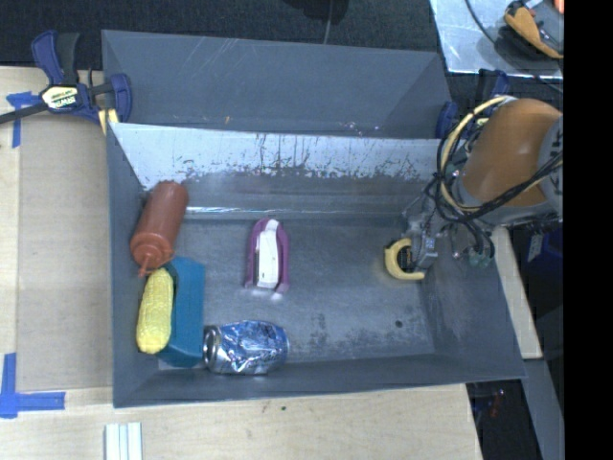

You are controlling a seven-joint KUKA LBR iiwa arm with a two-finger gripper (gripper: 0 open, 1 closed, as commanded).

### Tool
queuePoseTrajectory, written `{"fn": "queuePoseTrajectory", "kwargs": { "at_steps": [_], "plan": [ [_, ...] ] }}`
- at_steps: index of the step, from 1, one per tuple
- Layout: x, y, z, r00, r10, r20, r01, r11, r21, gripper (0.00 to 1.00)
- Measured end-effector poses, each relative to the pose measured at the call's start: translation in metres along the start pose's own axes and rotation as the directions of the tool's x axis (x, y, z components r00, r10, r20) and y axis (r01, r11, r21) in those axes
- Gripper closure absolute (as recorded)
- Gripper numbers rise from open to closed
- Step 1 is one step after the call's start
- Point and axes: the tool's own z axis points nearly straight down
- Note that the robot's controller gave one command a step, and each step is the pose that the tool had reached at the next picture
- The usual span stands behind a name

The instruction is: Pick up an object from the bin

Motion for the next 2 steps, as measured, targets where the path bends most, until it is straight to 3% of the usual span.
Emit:
{"fn": "queuePoseTrajectory", "kwargs": {
  "at_steps": [1,2],
  "plan": [
    [0.000,0.000,0.000,1.000,-0.001,0.000,0.001,1.000,0.000,1.00],
    [0.003,0.000,-0.022,1.000,-0.002,-0.012,0.002,1.000,-0.001,1.00]
  ]
}}
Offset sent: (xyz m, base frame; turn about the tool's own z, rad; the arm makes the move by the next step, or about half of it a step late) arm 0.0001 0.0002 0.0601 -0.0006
